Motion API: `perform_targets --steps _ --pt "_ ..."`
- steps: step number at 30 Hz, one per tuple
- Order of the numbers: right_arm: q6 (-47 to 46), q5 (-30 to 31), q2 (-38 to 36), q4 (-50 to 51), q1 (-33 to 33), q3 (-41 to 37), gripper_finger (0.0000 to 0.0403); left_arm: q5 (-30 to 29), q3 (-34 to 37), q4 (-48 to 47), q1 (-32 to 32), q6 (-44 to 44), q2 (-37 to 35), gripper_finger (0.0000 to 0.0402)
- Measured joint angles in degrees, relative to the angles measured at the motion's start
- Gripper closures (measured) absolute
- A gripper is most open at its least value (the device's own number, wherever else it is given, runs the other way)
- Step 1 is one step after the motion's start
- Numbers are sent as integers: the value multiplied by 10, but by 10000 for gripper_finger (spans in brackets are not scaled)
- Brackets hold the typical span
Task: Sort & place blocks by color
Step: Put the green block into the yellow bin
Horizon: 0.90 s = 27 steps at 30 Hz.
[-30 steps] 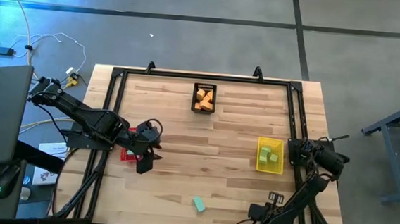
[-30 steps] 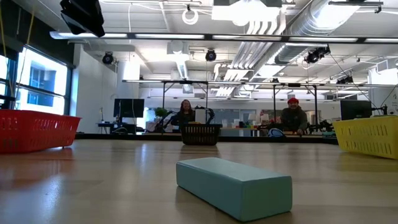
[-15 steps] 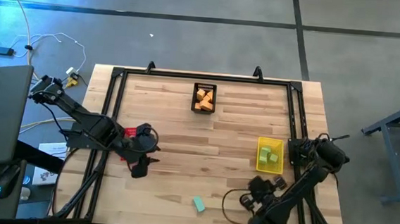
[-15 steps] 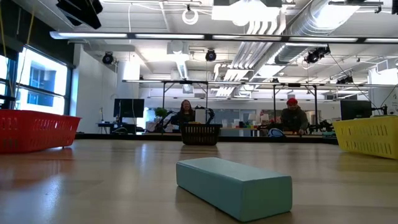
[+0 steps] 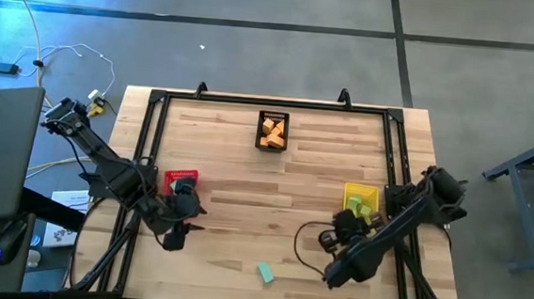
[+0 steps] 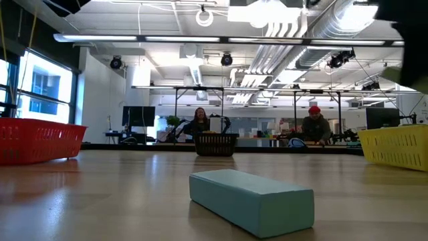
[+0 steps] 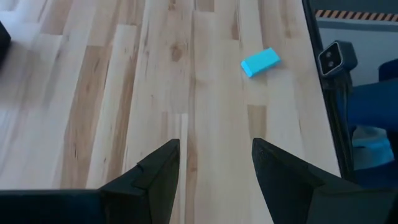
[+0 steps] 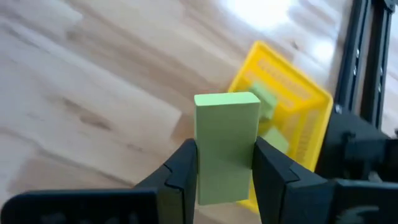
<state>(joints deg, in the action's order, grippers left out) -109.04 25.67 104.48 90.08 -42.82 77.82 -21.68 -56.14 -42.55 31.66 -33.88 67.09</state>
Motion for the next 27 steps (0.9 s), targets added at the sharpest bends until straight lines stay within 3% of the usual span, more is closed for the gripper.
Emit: perform_targets --steps 11,17,22,27 --pt "125 39 -43 0 68 0 312 -9 0 -1 16 -5 38 213" --pt "189 8 -46 -1 93 -24 312 -9 0 -6 23 -20 56 213" --pt "178 -57 -72 0 98 -99 312 -9 0 -7 33 -21 56 213" --pt "117 -67 -118 0 93 -142 312 -9 0 -7 41 -21 56 213"
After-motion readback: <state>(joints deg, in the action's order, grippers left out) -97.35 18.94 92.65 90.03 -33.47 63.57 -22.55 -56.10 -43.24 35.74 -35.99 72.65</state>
